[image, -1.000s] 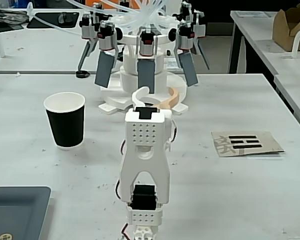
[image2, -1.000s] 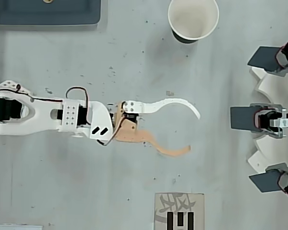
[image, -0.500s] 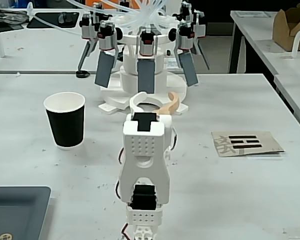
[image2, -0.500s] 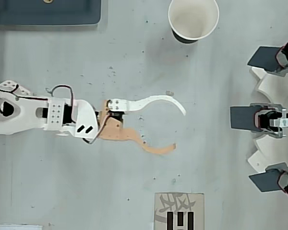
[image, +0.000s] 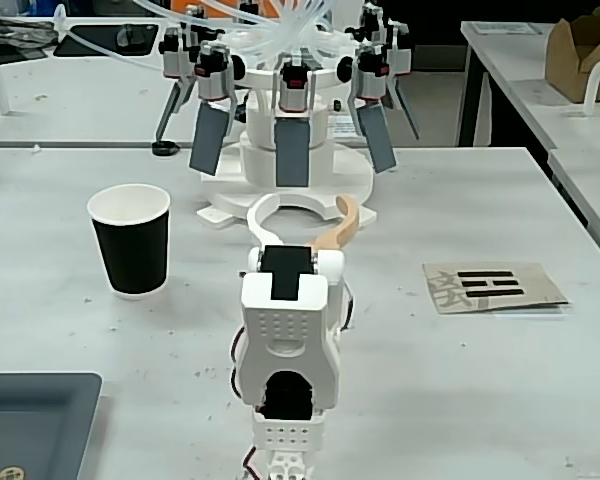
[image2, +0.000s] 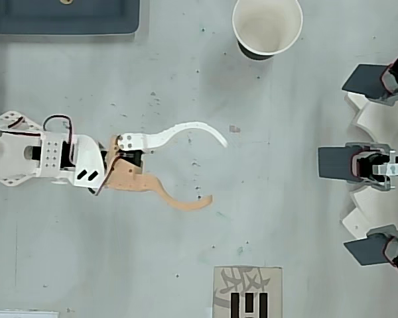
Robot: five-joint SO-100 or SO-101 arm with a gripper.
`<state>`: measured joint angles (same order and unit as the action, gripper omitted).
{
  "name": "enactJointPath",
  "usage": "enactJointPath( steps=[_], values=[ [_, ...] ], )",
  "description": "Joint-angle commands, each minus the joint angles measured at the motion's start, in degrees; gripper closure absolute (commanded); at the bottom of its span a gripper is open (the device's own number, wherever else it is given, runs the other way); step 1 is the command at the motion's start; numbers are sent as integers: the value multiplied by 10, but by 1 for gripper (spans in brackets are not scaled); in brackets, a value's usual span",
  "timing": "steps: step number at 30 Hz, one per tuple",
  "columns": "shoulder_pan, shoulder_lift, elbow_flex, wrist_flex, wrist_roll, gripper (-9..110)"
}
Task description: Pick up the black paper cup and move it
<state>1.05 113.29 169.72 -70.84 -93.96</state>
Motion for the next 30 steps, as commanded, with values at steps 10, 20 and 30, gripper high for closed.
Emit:
enactJointPath(
  steps=[10, 20, 30],
  values=[
    [-19, 66, 80, -40, 1, 72],
    [-76, 65, 92, -46, 1, 65],
    [-138, 4, 57, -47, -6, 58]
  ],
)
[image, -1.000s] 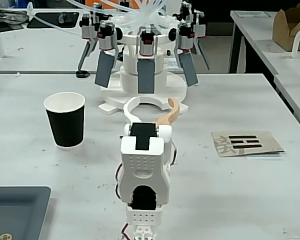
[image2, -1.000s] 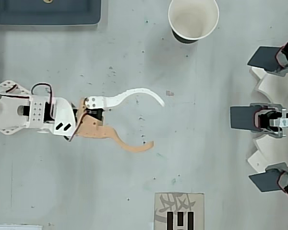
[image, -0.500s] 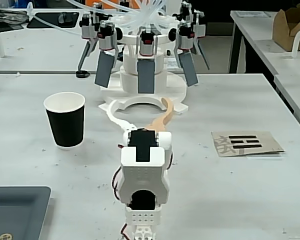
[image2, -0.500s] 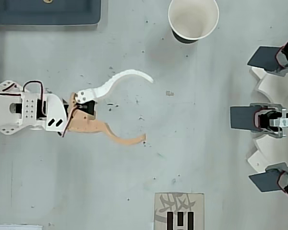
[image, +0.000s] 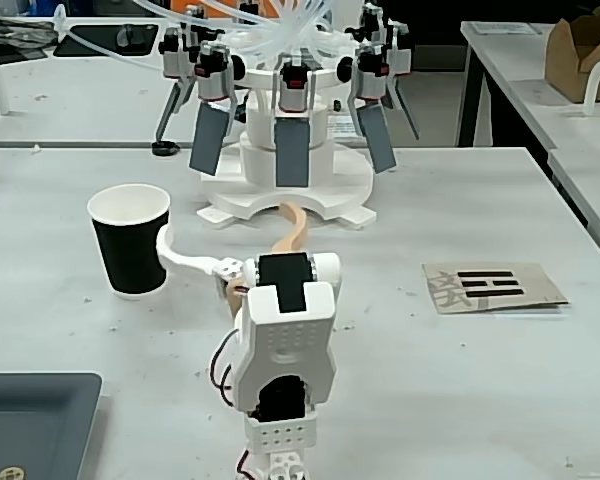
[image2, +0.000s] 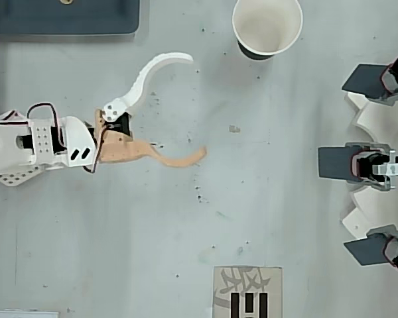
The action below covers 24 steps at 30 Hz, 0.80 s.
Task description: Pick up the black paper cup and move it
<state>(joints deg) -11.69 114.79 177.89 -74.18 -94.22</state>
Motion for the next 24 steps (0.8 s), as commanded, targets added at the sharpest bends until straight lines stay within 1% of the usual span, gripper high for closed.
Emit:
enactJointPath(
  steps=[1, 8, 15, 24],
  values=[
    [-14, -22, -38, -13, -4, 58],
    [-25, -120, -145, -13, -5, 57],
    [-75, -211, -239, -13, -6, 55],
    [-93, -332, -368, -13, -3, 53]
  ],
)
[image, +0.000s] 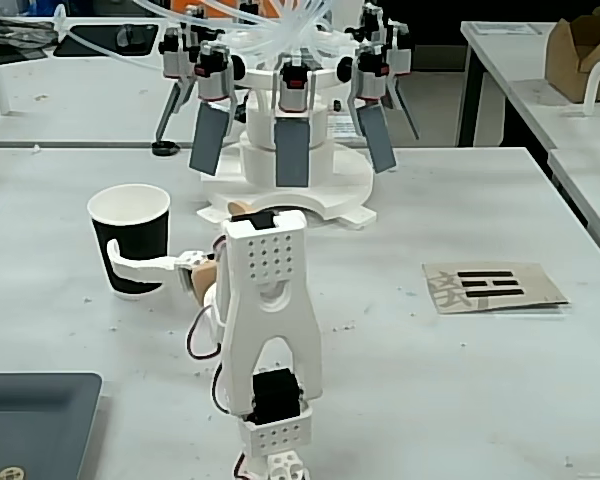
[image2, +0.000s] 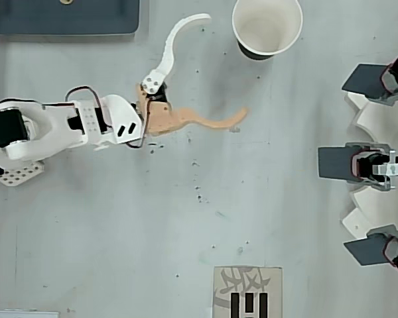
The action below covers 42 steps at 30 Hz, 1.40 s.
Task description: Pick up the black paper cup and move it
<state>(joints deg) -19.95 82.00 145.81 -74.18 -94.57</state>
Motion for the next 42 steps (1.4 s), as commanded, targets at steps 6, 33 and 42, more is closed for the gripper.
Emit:
enactJointPath(
  steps=[6, 33, 42],
  values=[
    [-31, -87, -143, -13, 5, 52],
    [-78, -330, -540, 145, 32, 52],
    [-88, -338, -541, 151, 35, 53]
  ],
)
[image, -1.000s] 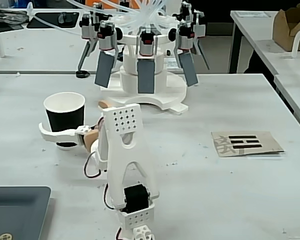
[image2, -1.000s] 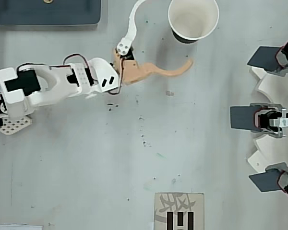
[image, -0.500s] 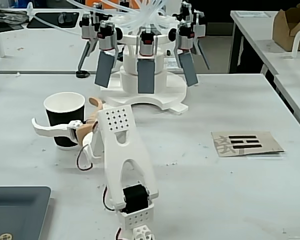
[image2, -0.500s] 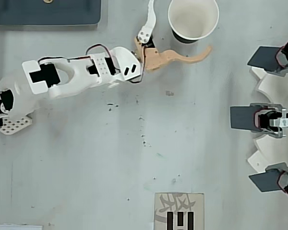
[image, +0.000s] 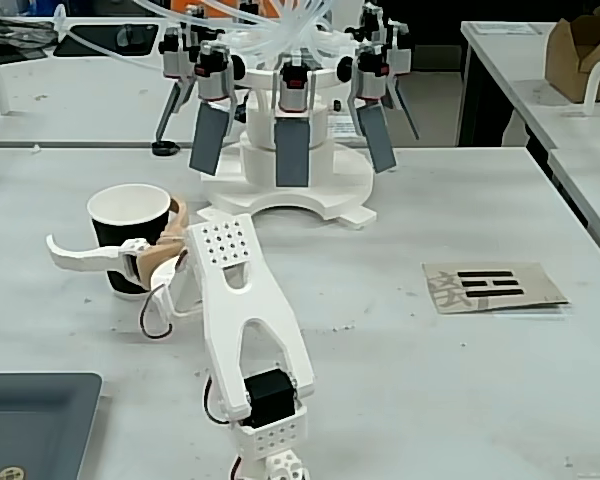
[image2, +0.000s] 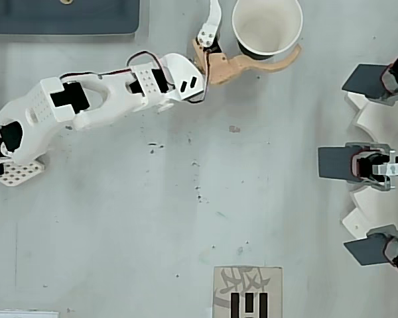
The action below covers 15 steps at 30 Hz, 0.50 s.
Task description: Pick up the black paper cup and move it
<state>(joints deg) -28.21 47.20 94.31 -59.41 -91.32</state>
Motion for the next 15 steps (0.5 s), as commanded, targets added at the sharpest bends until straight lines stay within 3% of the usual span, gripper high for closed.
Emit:
enactJointPath(
  steps=[1, 15],
  values=[
    [-5, 10, -26, 4, 3, 53],
    [-10, 10, -27, 14, 3, 66]
  ],
)
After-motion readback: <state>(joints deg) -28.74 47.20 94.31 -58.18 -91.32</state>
